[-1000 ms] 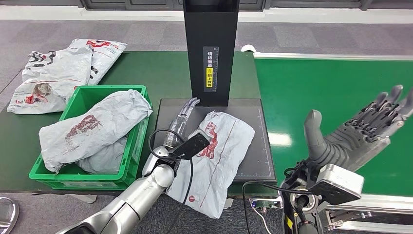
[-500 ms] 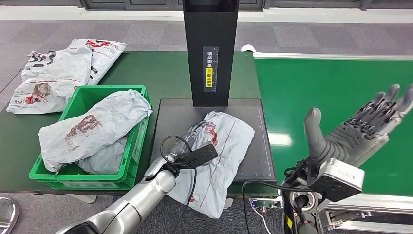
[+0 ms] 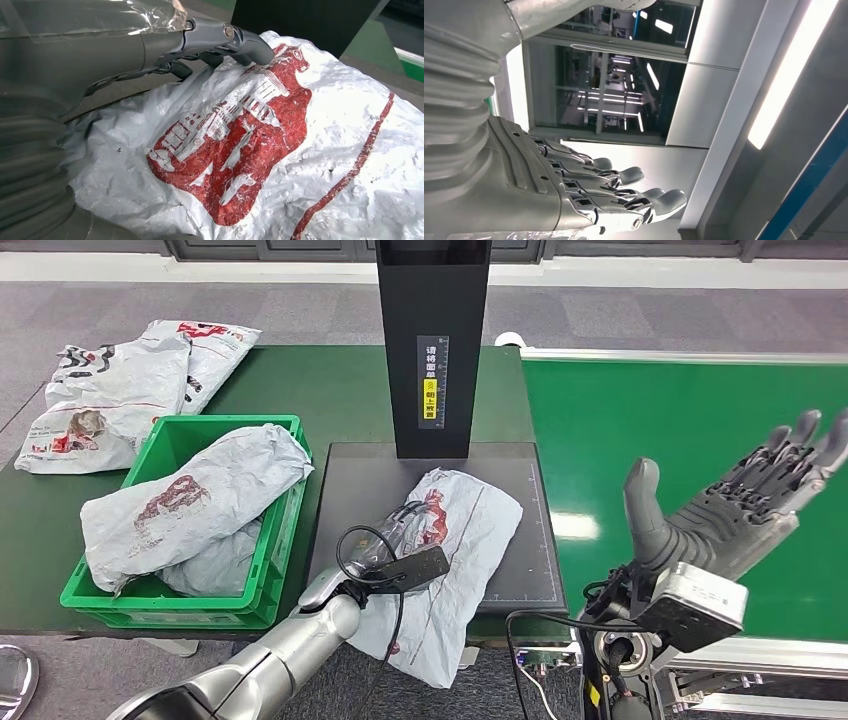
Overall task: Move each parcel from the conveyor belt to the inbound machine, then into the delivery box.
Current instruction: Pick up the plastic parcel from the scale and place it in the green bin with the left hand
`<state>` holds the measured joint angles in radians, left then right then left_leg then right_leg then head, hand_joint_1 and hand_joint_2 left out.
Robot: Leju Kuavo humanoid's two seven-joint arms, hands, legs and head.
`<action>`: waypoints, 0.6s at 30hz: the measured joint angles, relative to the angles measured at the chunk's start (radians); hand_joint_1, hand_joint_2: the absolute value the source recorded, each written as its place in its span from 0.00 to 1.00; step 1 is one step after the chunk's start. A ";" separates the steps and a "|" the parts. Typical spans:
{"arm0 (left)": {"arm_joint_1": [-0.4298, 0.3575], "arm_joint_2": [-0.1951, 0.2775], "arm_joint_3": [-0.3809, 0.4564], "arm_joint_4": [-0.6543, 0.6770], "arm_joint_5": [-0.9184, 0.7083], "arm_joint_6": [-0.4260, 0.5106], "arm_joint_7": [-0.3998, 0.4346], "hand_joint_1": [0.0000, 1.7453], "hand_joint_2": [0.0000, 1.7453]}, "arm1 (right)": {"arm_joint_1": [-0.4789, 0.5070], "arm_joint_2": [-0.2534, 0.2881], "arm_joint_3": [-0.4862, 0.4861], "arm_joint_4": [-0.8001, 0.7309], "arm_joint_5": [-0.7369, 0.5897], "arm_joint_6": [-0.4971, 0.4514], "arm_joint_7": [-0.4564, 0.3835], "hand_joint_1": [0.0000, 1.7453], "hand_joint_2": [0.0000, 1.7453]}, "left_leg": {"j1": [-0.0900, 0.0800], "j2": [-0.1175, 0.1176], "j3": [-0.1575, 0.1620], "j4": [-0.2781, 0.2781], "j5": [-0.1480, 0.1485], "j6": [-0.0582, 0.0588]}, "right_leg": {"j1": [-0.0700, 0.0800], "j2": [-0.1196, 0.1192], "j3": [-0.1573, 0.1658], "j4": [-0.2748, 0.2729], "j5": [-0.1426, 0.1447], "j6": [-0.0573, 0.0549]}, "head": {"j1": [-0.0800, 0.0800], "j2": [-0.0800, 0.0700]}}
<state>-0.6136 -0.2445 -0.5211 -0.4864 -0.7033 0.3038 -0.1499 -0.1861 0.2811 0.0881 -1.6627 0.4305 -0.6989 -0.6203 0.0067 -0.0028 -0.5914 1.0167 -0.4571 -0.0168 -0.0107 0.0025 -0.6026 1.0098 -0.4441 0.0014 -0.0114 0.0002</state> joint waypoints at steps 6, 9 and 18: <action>-0.005 -0.002 0.000 0.013 -0.011 0.005 0.005 1.00 1.00 | -0.001 0.000 0.000 0.000 -0.002 0.000 -0.004 0.00 1.00 | 0.000 0.000 0.000 0.000 0.000 0.000 | 0.000 0.000 0.000 0.000 0.000 0.000 | 0.000 0.000; -0.007 -0.003 0.000 0.020 -0.027 0.016 0.011 1.00 1.00 | -0.003 0.000 0.000 0.000 -0.004 0.000 -0.007 0.00 1.00 | 0.000 0.000 0.000 0.000 0.000 0.000 | 0.000 0.000 0.000 0.000 0.000 0.000 | 0.000 0.000; -0.027 -0.002 0.000 0.034 -0.042 0.023 0.013 1.00 1.00 | -0.011 0.000 0.000 0.000 -0.006 0.000 -0.007 0.00 1.00 | 0.000 0.000 0.000 0.000 0.000 0.000 | 0.000 0.000 0.001 0.000 0.000 0.000 | 0.000 0.000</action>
<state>-0.6406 -0.2468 -0.5211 -0.4525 -0.7452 0.3264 -0.1370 -0.1966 0.2814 0.0881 -1.6625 0.4243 -0.6989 -0.6272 0.0068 -0.0031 -0.5909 1.0167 -0.4566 -0.0164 -0.0107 0.0023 -0.6018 1.0099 -0.4440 0.0014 -0.0114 0.0001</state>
